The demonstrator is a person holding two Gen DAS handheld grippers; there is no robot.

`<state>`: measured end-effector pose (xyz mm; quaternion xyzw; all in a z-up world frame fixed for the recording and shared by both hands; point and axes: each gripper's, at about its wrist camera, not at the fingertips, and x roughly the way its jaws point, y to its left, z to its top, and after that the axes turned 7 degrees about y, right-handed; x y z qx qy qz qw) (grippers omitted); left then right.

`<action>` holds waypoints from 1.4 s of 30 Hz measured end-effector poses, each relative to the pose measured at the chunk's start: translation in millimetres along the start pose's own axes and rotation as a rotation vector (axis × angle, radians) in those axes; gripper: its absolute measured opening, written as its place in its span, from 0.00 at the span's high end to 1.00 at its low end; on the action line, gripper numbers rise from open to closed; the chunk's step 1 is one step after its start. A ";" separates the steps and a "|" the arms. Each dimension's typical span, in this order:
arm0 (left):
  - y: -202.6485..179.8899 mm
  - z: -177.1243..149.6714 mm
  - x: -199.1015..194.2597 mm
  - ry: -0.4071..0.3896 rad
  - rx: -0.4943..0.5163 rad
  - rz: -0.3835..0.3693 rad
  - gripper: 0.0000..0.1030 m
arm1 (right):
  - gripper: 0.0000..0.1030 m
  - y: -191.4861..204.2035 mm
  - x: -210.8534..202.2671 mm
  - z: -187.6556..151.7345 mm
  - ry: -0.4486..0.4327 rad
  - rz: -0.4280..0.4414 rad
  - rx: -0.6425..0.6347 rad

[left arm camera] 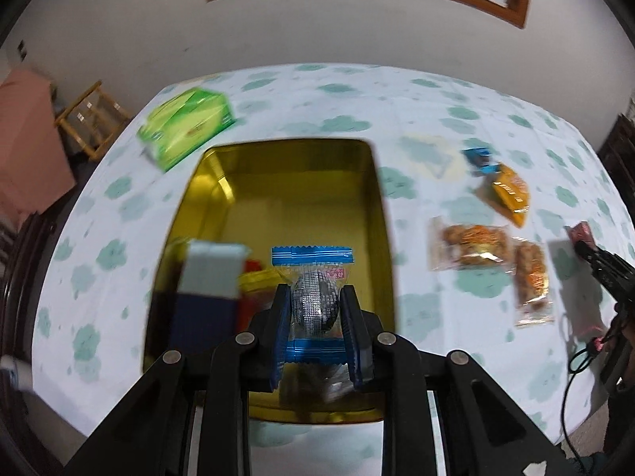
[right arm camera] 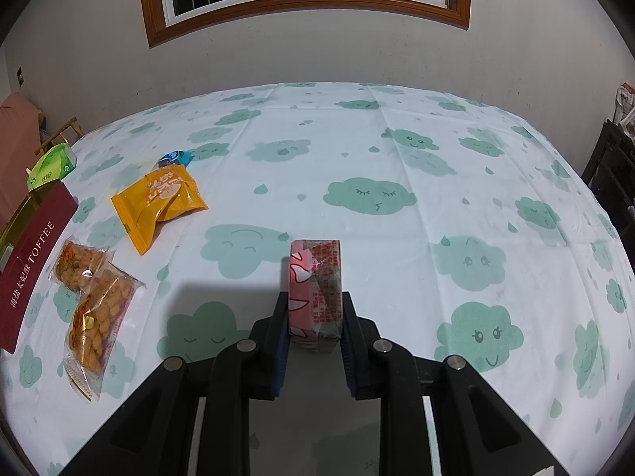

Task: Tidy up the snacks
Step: 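Carry the blue-ended packet into the gold tin with the left gripper and release it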

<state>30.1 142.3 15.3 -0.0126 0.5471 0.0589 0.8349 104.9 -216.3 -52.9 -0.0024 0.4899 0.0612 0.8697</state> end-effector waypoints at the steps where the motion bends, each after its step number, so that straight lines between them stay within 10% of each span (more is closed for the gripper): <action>1: 4.6 -1.6 2.0 0.007 -0.002 0.011 0.79 | 0.78 0.2 0.0 0.0 0.000 0.000 0.000; 42: 11.9 -21.0 29.0 0.075 0.008 -0.021 0.71 | 0.77 2.9 0.5 -0.6 0.003 -0.045 -0.018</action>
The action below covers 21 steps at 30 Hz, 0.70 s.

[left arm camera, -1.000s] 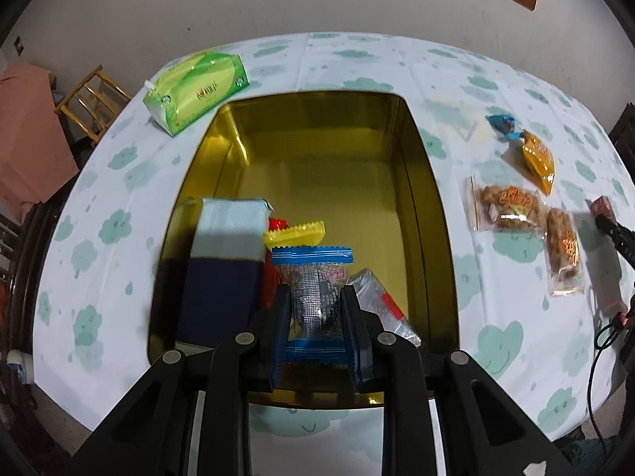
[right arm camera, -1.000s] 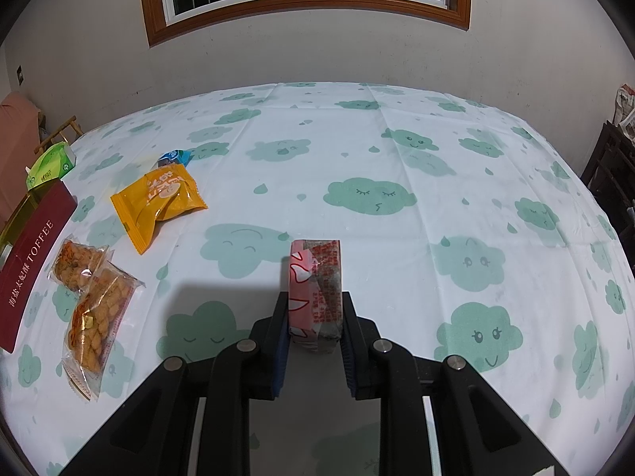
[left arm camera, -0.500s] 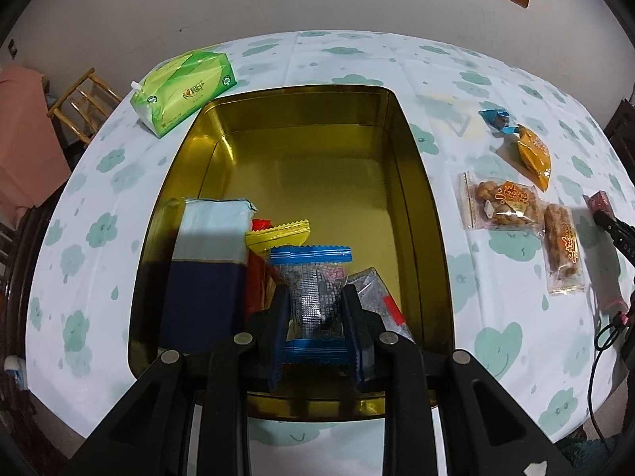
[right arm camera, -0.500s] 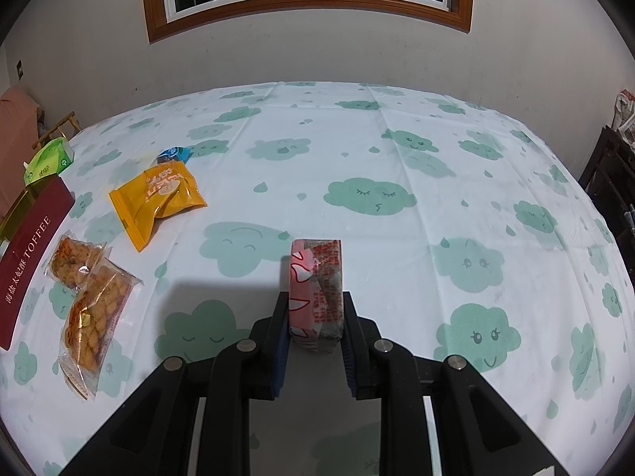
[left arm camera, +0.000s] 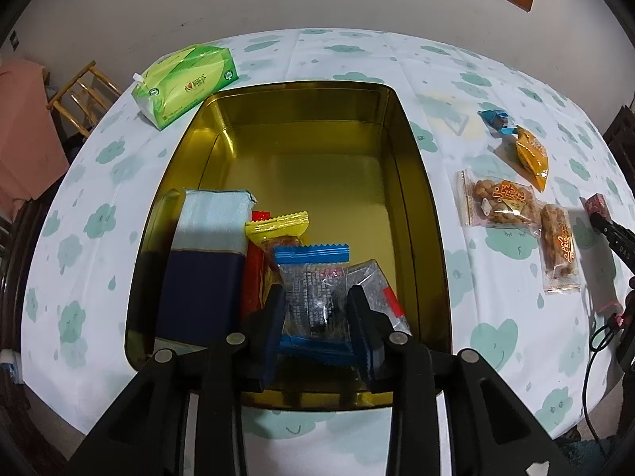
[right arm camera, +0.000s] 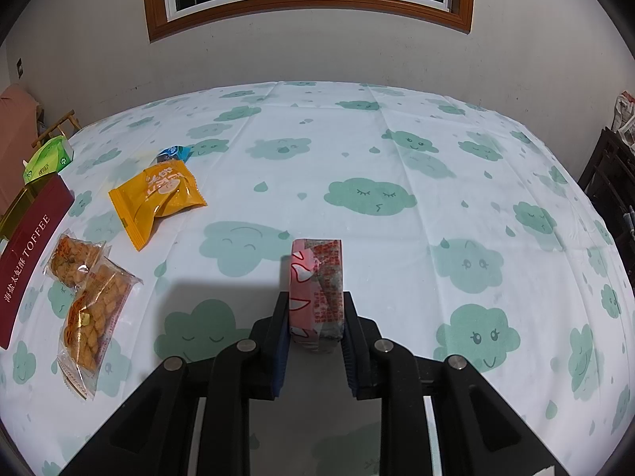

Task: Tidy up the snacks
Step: 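Carry the blue-ended packet into the gold tin with the left gripper and release it, then lower the pink-and-white box into the tin with the right gripper and release it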

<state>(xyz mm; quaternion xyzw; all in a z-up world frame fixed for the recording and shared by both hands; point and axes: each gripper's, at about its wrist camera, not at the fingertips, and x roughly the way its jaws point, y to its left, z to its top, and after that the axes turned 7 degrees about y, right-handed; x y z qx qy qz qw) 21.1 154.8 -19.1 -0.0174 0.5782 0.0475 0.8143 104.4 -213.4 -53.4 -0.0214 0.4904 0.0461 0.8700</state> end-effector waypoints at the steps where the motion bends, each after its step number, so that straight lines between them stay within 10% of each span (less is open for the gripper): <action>1: 0.0 -1.4 -1.8 -0.006 0.001 -0.002 0.71 | 0.77 -1.4 -0.2 -0.4 0.000 -0.001 0.000; 21: 4.8 -11.8 -22.8 -0.102 -0.020 0.111 0.34 | 0.78 2.2 -1.4 2.2 0.021 -0.022 0.040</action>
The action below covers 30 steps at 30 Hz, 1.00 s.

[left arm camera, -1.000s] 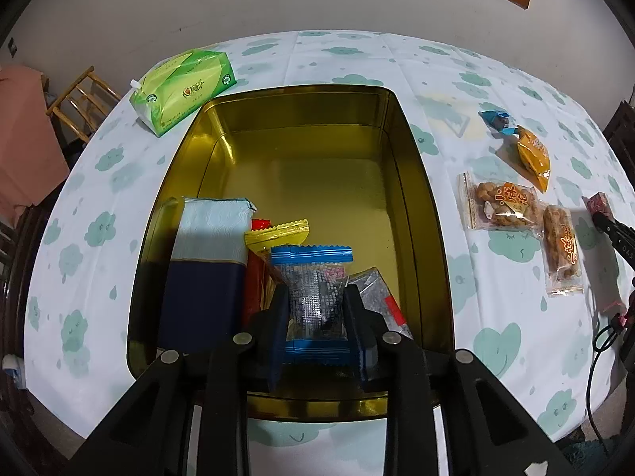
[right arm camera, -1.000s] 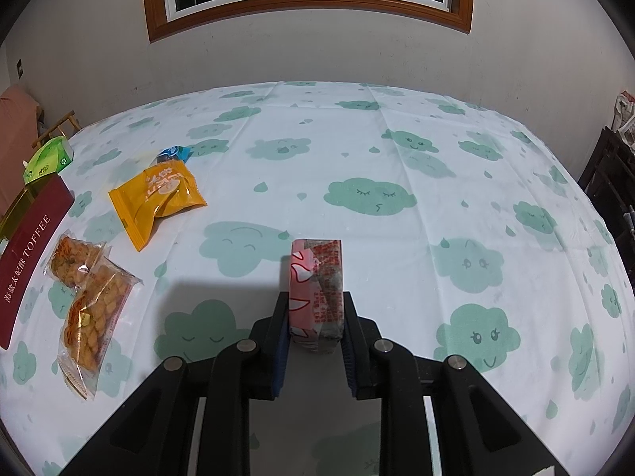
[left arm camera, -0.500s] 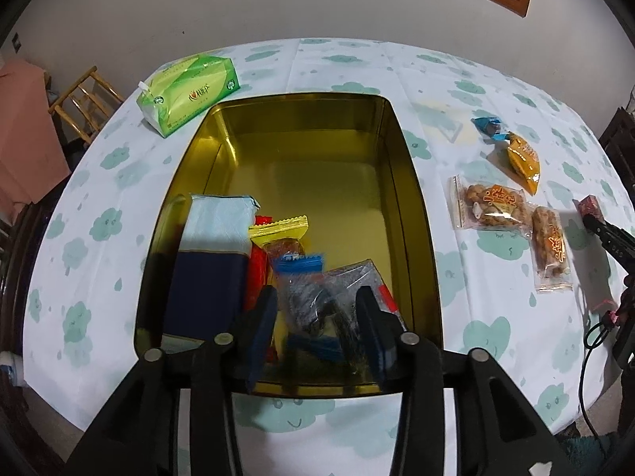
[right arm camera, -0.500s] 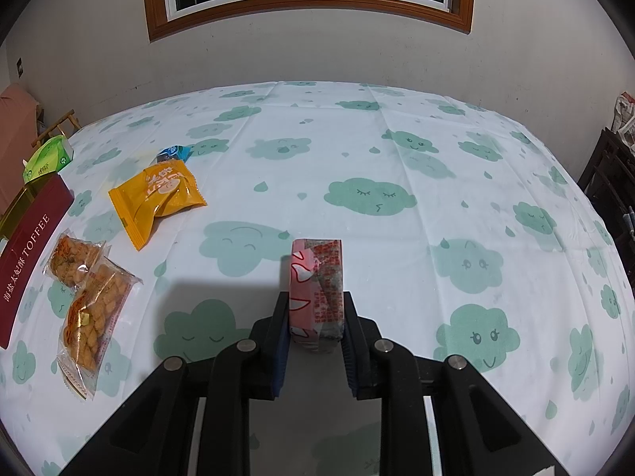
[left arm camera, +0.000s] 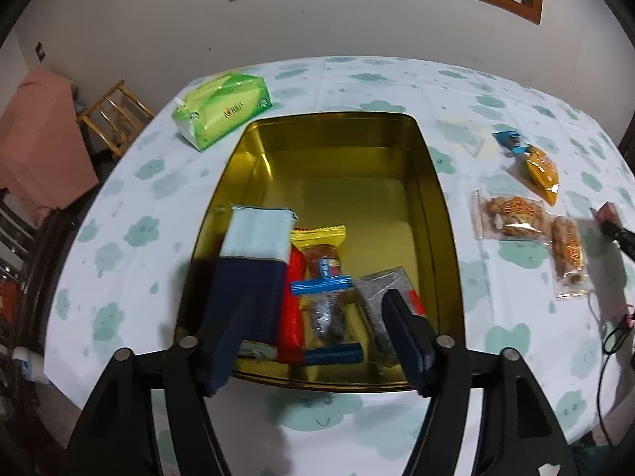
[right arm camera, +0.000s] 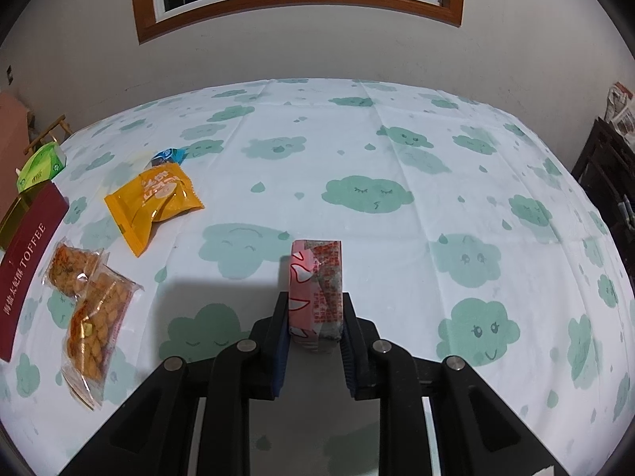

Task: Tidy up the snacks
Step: 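Lower the pink-and-white box into the tin with the right gripper and release it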

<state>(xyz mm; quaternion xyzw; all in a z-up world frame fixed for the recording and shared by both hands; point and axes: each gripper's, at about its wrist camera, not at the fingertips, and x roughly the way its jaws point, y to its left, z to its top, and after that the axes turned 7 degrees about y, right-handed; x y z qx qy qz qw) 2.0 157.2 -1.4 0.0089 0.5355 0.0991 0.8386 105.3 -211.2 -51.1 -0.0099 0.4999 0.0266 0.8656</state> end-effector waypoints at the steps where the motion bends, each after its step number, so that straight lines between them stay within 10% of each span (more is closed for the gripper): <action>1: 0.1 -0.7 -0.4 -0.005 0.002 0.000 0.34 | 0.78 0.5 -1.8 -0.1 -0.002 -0.005 0.004; 8: 2.1 -3.4 0.8 -0.015 0.013 -0.031 0.19 | 0.79 9.3 -28.7 5.1 -0.035 0.003 0.011; 30: 69.3 -13.1 -15.6 -0.048 -0.138 0.001 0.15 | 0.79 199.0 -87.2 -6.1 -0.058 0.325 -0.308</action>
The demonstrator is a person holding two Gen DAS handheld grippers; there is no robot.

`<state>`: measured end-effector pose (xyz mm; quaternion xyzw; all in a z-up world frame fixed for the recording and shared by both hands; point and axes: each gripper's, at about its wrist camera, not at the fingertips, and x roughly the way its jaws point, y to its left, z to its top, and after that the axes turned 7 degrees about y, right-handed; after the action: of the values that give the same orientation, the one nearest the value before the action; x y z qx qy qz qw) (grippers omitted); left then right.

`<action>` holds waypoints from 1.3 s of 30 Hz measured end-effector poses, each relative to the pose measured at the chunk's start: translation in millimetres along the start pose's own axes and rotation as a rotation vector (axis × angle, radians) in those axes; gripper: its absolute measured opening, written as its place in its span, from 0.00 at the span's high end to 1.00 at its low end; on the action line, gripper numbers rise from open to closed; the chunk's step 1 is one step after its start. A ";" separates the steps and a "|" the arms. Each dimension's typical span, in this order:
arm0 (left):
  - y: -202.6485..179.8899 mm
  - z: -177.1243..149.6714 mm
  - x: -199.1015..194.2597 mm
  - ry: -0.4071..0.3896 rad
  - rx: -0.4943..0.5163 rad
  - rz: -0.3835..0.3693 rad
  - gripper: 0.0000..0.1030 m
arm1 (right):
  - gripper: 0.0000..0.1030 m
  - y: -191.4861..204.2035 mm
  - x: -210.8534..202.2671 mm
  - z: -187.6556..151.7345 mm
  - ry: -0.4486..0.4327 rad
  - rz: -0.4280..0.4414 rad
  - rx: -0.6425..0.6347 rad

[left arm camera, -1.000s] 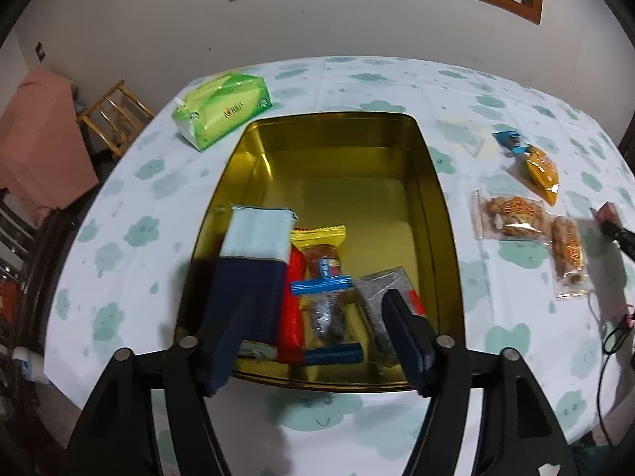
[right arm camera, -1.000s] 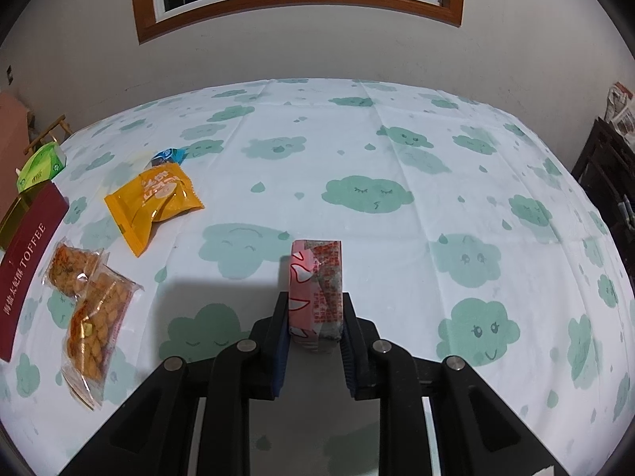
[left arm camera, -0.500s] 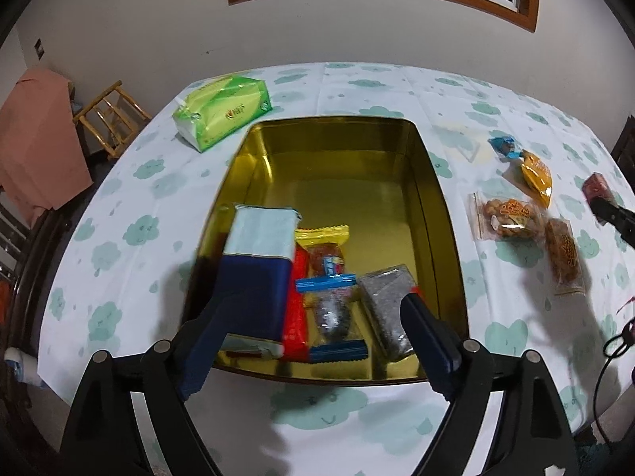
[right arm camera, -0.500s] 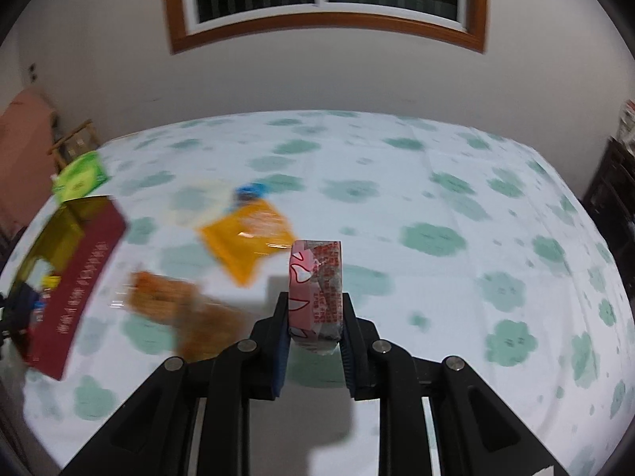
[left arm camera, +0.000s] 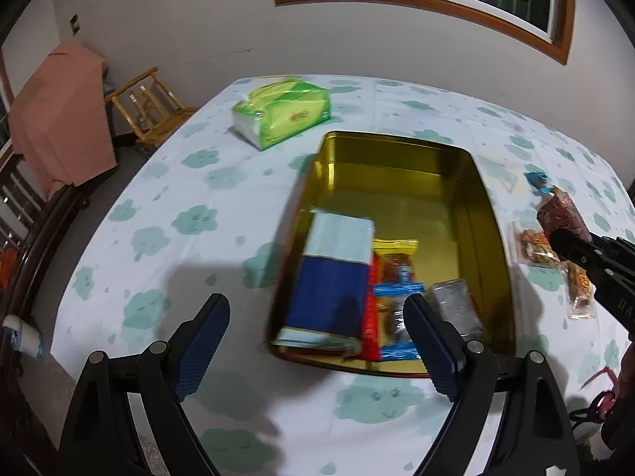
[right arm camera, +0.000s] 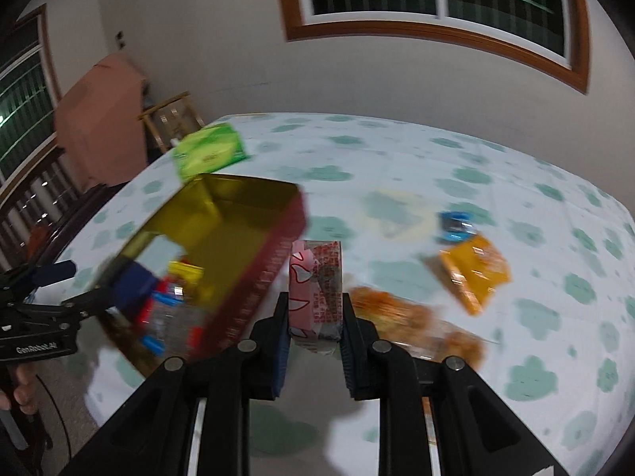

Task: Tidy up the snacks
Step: 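Lower the pink-and-white box into the tin with the right gripper and release it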

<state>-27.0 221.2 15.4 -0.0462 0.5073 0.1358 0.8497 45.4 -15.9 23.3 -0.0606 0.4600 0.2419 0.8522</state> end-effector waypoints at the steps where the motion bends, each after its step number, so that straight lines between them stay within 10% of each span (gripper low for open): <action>1: 3.3 -0.6 0.6 0.004 -0.008 0.004 0.15 | 0.79 6.1 0.9 1.2 0.002 0.006 -0.013; 39: 39.8 -8.9 8.2 0.056 -0.106 0.040 0.15 | 0.77 94.4 74.2 31.4 0.092 0.034 -0.185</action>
<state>-41.9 259.0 6.4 -0.0846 0.5240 0.1780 0.8286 59.0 103.4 -7.9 -0.1424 0.4755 0.2946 0.8166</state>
